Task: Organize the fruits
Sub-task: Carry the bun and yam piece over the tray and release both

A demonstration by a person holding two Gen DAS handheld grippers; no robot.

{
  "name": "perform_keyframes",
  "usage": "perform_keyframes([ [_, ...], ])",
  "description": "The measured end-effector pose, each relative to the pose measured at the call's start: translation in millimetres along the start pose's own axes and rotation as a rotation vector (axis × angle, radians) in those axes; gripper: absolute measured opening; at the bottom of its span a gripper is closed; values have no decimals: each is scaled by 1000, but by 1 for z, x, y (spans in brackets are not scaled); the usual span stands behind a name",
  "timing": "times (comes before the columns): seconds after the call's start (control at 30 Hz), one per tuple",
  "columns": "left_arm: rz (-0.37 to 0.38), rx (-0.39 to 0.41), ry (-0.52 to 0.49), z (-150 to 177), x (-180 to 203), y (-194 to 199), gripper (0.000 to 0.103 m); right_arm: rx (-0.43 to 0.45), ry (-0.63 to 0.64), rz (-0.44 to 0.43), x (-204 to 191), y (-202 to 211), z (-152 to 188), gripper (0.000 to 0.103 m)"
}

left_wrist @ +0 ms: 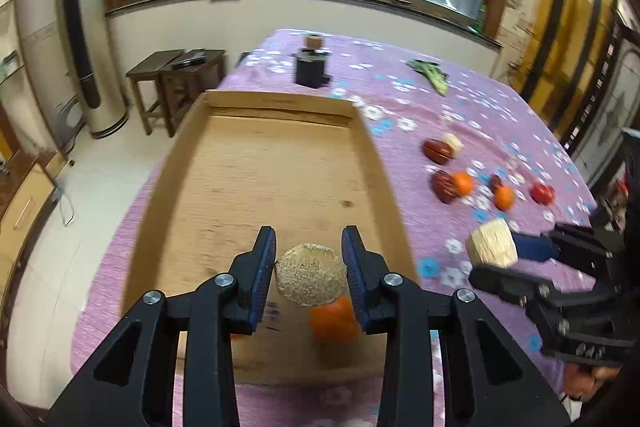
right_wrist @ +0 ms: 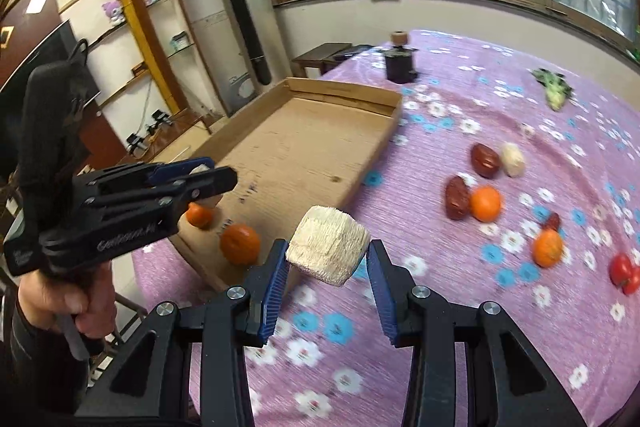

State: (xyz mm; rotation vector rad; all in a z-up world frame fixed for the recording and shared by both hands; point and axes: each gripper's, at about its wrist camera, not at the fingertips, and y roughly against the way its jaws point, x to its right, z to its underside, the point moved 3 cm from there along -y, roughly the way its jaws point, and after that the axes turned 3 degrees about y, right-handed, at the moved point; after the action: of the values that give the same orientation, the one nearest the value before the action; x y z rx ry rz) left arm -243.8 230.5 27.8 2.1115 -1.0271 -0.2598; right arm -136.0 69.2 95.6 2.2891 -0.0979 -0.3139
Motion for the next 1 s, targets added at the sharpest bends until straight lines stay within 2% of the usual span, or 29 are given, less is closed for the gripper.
perform_keyframes([
  [0.1, -33, 1, 25, -5, -14, -6, 32, -22, 30, -37, -17, -20, -8, 41],
  [0.27, -66, -25, 59, -8, -35, -24, 32, -59, 70, -52, -36, -52, -15, 41],
  [0.53, -85, -70, 77, -2, -49, -46, 32, -126, 74, -66, -39, -91, -21, 40],
  [0.77, -98, -140, 81, 8, -54, -63, 33, -137, 66, -82, -38, -100, -26, 41],
  [1.0, -97, -145, 108, 10, -57, -59, 36, -141, 51, -100, -36, -102, -26, 43],
])
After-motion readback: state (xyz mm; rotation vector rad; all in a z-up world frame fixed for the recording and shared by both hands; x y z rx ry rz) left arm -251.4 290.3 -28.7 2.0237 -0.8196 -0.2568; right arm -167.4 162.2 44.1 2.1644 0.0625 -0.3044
